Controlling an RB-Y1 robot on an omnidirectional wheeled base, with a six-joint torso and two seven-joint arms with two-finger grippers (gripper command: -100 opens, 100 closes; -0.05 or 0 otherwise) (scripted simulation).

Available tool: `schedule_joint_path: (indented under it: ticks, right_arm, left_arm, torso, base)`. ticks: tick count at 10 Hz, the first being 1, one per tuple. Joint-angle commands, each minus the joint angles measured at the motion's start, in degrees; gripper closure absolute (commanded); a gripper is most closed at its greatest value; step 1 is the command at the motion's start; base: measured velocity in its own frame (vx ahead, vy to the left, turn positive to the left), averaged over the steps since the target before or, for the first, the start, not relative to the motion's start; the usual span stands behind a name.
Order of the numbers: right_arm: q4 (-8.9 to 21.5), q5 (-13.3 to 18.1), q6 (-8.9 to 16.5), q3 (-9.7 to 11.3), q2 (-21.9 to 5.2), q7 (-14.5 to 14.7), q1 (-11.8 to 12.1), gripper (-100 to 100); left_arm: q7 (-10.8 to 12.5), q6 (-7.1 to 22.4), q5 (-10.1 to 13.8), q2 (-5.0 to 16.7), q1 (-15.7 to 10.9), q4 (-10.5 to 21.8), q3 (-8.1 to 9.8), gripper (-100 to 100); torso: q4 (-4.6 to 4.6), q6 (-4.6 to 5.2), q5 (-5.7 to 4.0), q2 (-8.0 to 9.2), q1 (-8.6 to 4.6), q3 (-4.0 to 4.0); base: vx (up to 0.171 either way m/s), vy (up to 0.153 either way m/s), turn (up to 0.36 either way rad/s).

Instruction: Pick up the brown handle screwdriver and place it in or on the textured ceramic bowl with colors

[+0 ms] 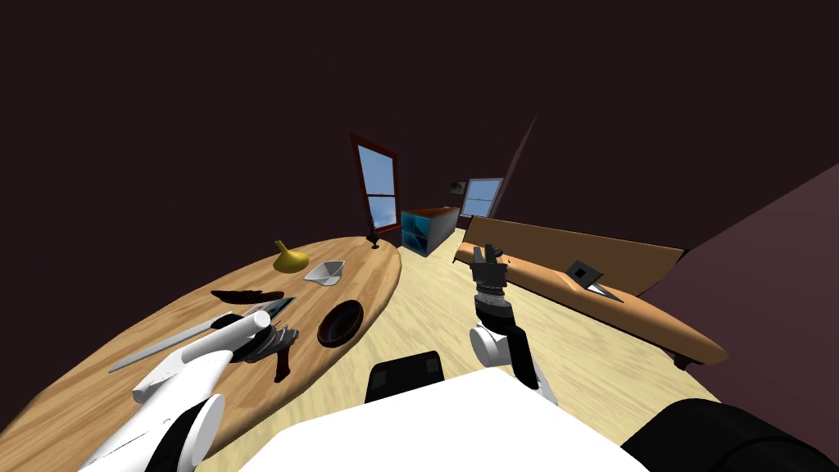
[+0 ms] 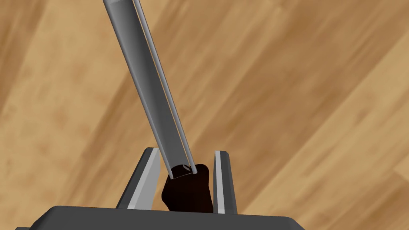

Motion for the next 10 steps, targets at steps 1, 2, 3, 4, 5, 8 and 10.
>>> schedule_joint_path:
  ticks: [1, 2, 3, 4, 5, 8, 10]
  right_arm:
    - [0.0, 0.0, 0.0, 0.0, 0.0, 0.0, 0.0, 0]
    - [0.0, 0.0, 0.0, 0.0, 0.0, 0.0, 0.0, 0]
    - [0.0, 0.0, 0.0, 0.0, 0.0, 0.0, 0.0, 0]
    - [0.0, 0.0, 0.0, 0.0, 0.0, 0.0, 0.0, 0]
    - [0.0, 0.0, 0.0, 0.0, 0.0, 0.0, 0.0, 0]
    - [0.0, 0.0, 0.0, 0.0, 0.0, 0.0, 0.0, 0]
    - [0.0, 0.0, 0.0, 0.0, 0.0, 0.0, 0.0, 0]
  left_arm:
    - [0.1, 1.7, -0.1, 0.7, -0.6, -0.8, 0.14, 100]
    - [0.4, 2.7, -0.2, 1.3, -1.3, -0.9, 0.16, 100]
    - [0.2, 2.1, 0.0, 0.9, -0.6, -1.2, 0.22, 100]
    - [0.2, 2.3, -0.1, 1.0, -0.7, -1.1, 0.24, 0]
    - [2.2, 3.4, 0.2, 1.4, -0.9, -1.8, 0.37, 100]
    - [5.3, 5.4, 0.6, 2.0, -1.4, -2.9, 0.71, 100]
    - [7.8, 7.1, 0.9, 2.4, -1.7, -3.8, 0.99, 100]
  torso:
    - [0.0, 0.0, 0.0, 0.0, 0.0, 0.0]
    - [0.04, 0.0, -0.04, 0.13, -0.06, 0.08]
    - [0.07, 0.0, -0.05, 0.27, -0.09, 0.16]
    - [0.05, -0.01, -0.02, 0.2, -0.05, 0.12]
    - [0.03, 0.0, -0.01, 0.1, -0.02, 0.06]
    - [0.11, -0.04, -0.07, 0.5, -0.28, 0.3]
    - [0.09, -0.04, -0.06, 0.29, -0.14, 0.19]
  base:
    - [-0.042, -0.016, -0.017]
    - [-0.079, -0.021, -0.015]
    - [-0.035, -0.007, -0.002]
    - [-0.006, -0.002, 0.002]
    - [-0.082, -0.048, -0.017]
    - [-0.108, -0.054, -0.006]
    - [-0.048, -0.016, -0.01]
